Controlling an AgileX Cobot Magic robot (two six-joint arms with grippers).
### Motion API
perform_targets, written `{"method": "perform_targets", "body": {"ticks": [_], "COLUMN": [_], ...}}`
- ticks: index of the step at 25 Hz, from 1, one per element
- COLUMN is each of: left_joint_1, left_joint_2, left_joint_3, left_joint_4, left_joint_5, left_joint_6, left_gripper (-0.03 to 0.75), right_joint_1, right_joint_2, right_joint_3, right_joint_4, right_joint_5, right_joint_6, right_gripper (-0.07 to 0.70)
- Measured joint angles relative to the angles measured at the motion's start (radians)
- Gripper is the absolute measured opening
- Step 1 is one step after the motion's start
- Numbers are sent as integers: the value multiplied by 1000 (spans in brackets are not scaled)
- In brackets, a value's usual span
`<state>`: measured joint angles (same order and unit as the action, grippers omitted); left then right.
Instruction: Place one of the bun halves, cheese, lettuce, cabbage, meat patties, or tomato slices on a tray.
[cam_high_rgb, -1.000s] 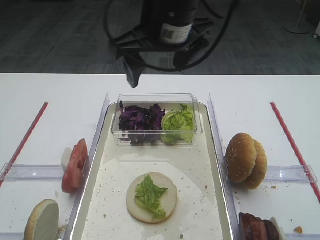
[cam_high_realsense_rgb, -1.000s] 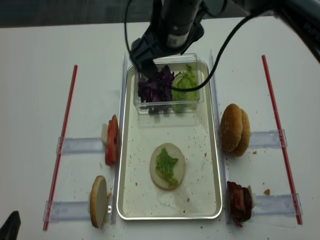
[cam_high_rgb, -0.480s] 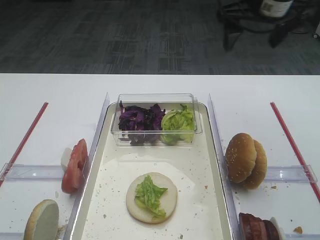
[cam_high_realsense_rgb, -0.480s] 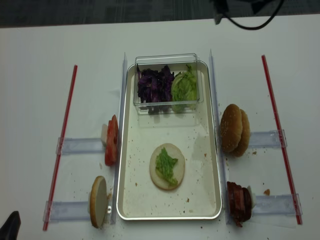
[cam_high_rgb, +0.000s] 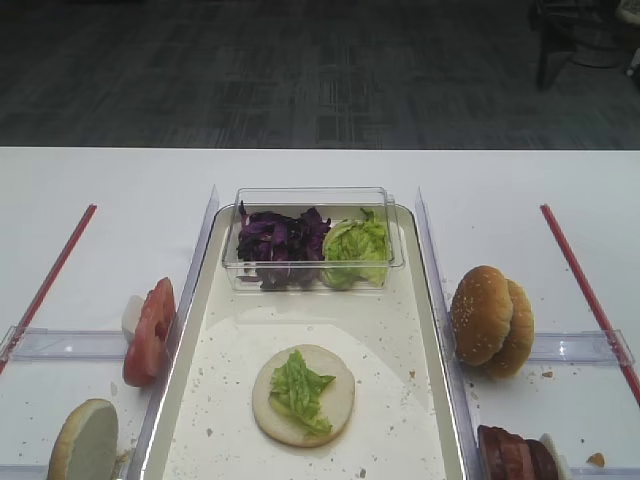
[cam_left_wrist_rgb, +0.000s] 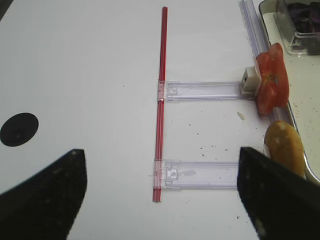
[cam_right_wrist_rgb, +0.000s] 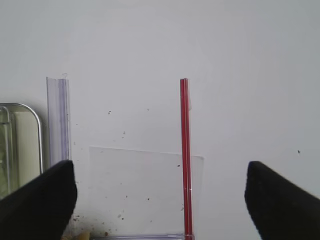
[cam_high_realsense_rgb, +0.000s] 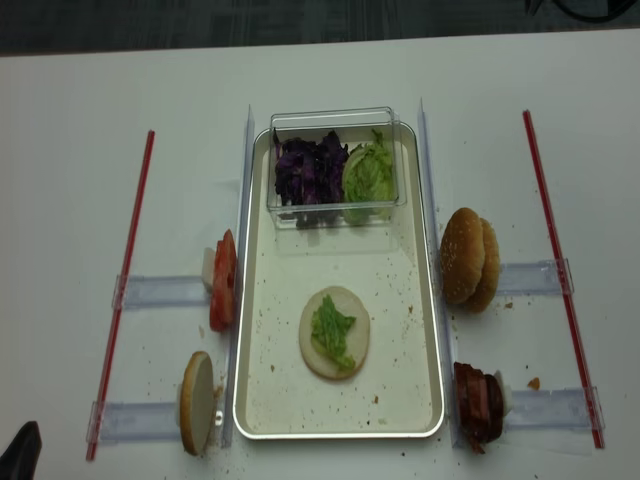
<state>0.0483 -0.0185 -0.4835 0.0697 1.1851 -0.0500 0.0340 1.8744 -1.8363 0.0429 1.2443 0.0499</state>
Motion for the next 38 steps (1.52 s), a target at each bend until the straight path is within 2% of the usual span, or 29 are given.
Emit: {"method": "perform_targets", "body": {"ticks": [5, 7, 15, 24, 35, 38], "left_joint_1": [0, 0, 0, 0, 0, 0], "left_joint_2": [0, 0, 0, 0, 0, 0], "left_joint_3": [0, 0, 0, 0, 0, 0], "left_joint_4": [0, 0, 0, 0, 0, 0], "left_joint_5": [0, 0, 0, 0, 0, 0], "left_joint_6": [0, 0, 0, 0, 0, 0], "left_gripper": [564, 564, 564, 564, 564, 564], "right_joint_1": [2, 2, 2, 2, 2, 2], "right_joint_2": [-1, -18, -163, -461, -869, -976], "right_joint_3": [5, 47, 373, 739, 1048, 1143], "right_joint_4": [12, 12, 6, 4, -7, -10], "right_joint_5": [0, -4, -6, -10, -12, -38], "right_joint_6": [0, 0, -2, -4, -9, -10], "right_gripper": [692, 692, 692, 692, 692, 692]}}
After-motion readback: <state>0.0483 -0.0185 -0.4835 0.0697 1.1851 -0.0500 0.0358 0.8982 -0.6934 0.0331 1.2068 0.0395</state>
